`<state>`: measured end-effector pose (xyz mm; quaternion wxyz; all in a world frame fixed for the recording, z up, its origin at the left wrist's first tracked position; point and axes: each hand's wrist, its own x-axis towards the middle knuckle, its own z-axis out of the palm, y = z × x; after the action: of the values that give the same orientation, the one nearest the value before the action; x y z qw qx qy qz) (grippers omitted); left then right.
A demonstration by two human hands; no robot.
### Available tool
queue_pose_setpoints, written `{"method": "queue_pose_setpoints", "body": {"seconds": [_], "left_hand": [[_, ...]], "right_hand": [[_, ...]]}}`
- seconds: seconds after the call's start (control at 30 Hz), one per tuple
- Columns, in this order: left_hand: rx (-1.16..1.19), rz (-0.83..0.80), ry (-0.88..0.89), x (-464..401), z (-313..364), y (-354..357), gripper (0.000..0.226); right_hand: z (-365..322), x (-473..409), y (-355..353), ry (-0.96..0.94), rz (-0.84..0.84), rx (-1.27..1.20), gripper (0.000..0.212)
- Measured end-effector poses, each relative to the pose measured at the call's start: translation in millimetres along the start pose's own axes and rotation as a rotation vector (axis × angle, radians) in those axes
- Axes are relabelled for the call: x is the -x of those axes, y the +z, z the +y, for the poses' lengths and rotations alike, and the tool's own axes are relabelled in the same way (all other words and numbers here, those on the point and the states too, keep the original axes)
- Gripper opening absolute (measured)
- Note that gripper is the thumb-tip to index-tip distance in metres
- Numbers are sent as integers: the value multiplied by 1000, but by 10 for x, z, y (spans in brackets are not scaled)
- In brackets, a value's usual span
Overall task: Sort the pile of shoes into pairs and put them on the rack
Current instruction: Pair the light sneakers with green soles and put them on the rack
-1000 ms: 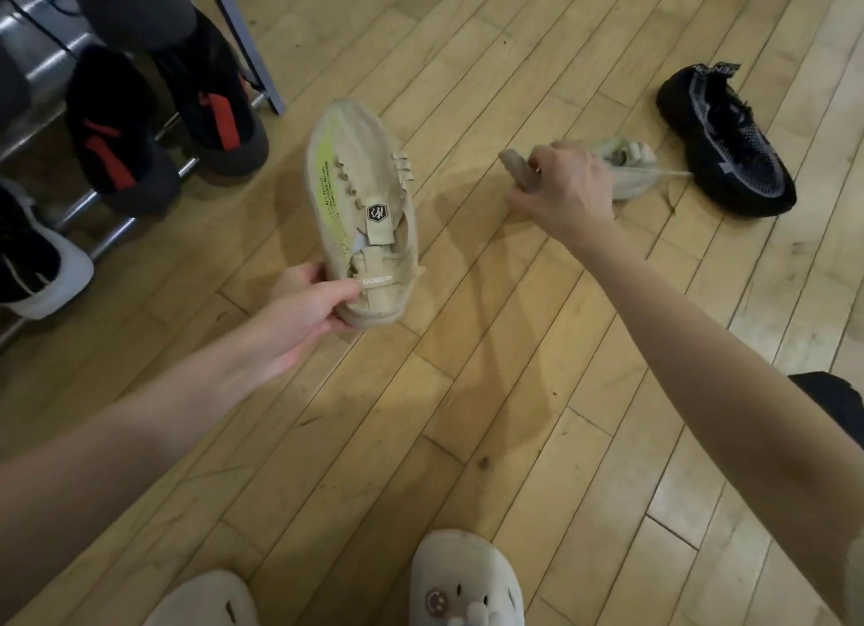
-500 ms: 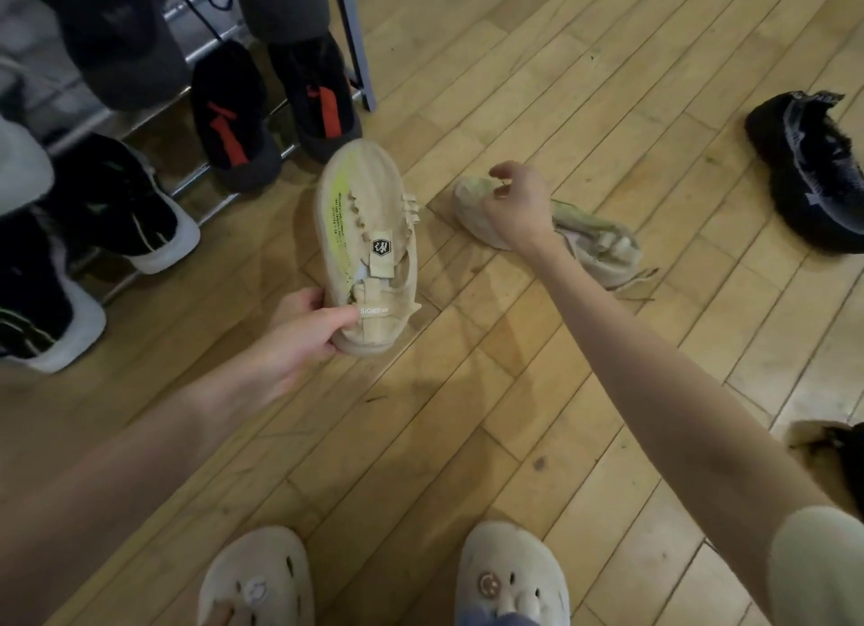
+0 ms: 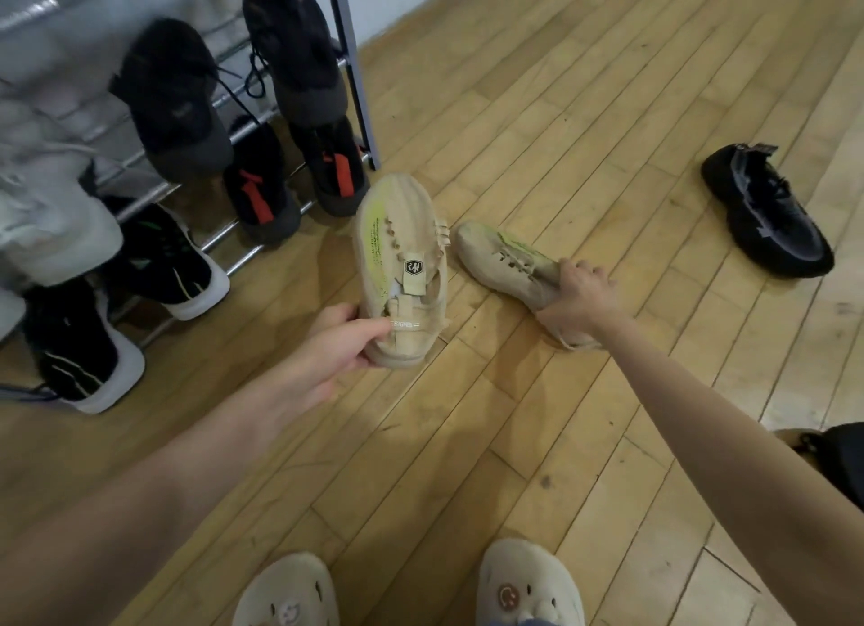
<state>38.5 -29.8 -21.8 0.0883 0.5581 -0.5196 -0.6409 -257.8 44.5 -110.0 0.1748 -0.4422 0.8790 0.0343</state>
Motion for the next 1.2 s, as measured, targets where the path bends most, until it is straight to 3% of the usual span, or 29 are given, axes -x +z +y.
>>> {"method": "queue_pose_setpoints", "body": {"seconds": [0.07,0.23,0.47,0.63,0.8,0.97,1.2], "left_hand": [[-16,-12,23,89,119,-64,39],[-45,88,102,318,559,-324,33],[-65,168,371,739,1200,-646,44],[-21,200,584,971,1625,-910,39],[105,336,700,1181,1951,-1208,44],[180,410,780,1269,2298,-1555,35],[178,510,817,1161,3092,-2071,28]], "right_hand": [[-82,143,-71,20,21,-128,58],[-448,328,-763,49,210,-529,85],[-997,568,-1746,-139,624,-1007,72],[-1477,541,-2353,-315,822,-1079,62],[-2000,528,-2800,-445,837,-1156,53],[-2510,448,-3093,-594,835,-1085,57],[-3287,249,-3746,-532,889,-866,50]]}}
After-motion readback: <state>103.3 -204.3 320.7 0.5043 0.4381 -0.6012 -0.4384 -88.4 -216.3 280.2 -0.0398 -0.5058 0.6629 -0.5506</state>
